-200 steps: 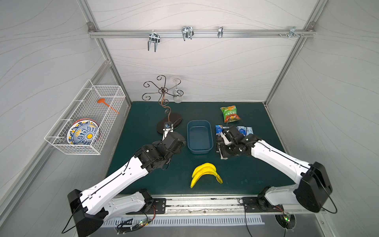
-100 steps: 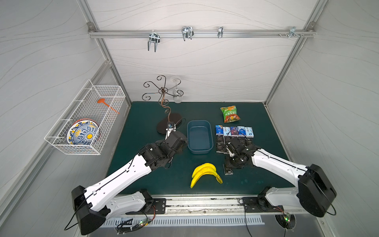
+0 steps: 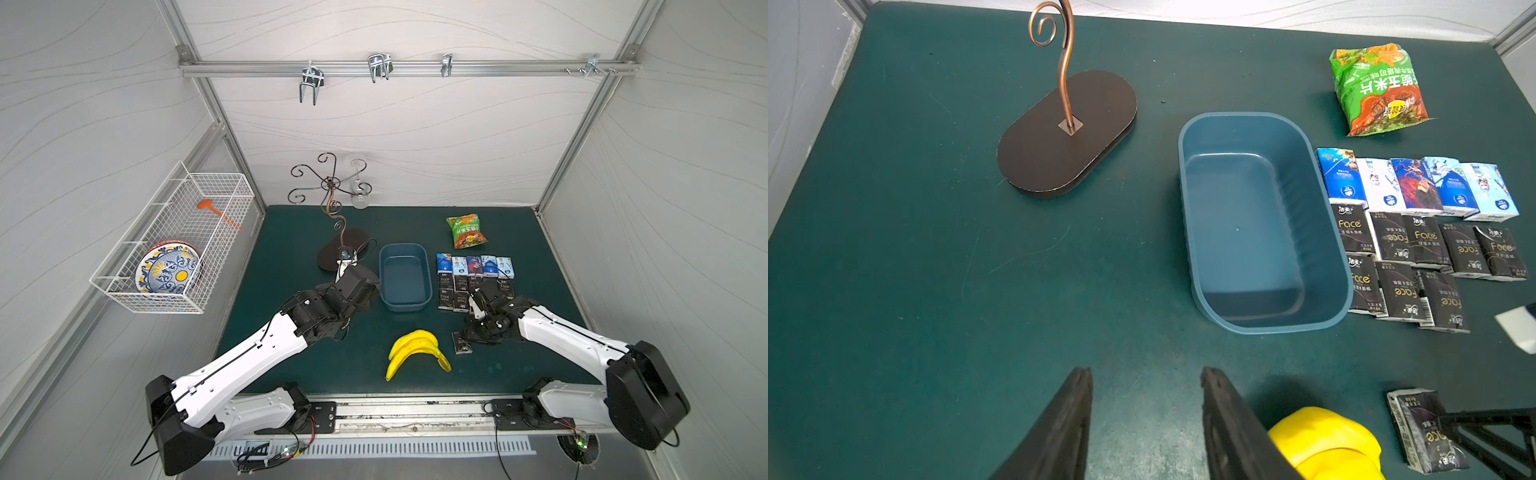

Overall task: Take the pocket tissues out of the storage box
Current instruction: Place the pocket tissues at the center of the board, then pick up the pocket tissues from the center of the board.

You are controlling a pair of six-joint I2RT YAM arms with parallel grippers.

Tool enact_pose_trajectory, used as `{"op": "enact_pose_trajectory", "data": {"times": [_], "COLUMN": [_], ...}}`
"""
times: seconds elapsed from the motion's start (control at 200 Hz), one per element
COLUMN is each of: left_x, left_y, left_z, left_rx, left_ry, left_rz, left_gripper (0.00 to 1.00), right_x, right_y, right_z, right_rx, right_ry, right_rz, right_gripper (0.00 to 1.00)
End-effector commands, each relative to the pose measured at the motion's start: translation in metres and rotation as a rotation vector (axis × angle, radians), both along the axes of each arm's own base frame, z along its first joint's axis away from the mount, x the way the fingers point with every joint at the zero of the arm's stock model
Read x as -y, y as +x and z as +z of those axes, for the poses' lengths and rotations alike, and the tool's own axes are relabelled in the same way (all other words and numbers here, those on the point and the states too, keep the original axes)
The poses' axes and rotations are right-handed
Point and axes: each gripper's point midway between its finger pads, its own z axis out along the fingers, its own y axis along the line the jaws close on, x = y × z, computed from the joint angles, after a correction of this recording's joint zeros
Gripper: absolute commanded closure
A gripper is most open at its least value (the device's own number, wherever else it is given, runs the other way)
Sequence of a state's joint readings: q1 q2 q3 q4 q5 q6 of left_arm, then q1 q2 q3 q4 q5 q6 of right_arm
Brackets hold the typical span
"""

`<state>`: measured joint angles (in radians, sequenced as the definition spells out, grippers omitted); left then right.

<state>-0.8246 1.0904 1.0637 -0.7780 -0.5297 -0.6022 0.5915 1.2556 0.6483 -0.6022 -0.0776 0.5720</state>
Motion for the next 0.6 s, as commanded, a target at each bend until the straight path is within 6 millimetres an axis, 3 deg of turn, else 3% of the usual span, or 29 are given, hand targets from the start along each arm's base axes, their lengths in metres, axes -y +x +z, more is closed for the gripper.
{"op": "enact_pose_trajectory", "data": {"times": [0.0, 0.175, 0.34, 0.49, 0.595], "left_x": [0.01, 0.009, 0.01, 0.013, 0.015], "left_y": [0.007, 0.006, 0.005, 0.004, 0.003], "left_z": [0.02, 0.018, 0.019, 0.021, 0.021], "left_rx": [0.044, 0.043, 0.048, 0.05, 0.042], "left_ry": [-0.059, -0.064, -0.08, -0.095, -0.097], "left_rz": [-0.009, -0.011, -0.018, -0.036, -0.047], "left_gripper": [0.53, 0.53, 0.53, 0.53, 0.53], "right_x": [-0.007, 0.004, 0.03, 0.038, 0.037], "right_y": [-0.002, -0.006, -0.008, 0.0, 0.008], "right_z": [-0.005, -0.014, -0.029, -0.021, -0.005], "right_rx": [-0.013, -0.031, -0.07, -0.05, -0.016], "right_ry": [0.027, -0.035, -0.127, -0.074, -0.045], "right_rz": [0.017, -0.003, -0.088, -0.165, -0.173], "right_gripper": [0.6, 0.68, 0.79, 0.87, 0.89]}}
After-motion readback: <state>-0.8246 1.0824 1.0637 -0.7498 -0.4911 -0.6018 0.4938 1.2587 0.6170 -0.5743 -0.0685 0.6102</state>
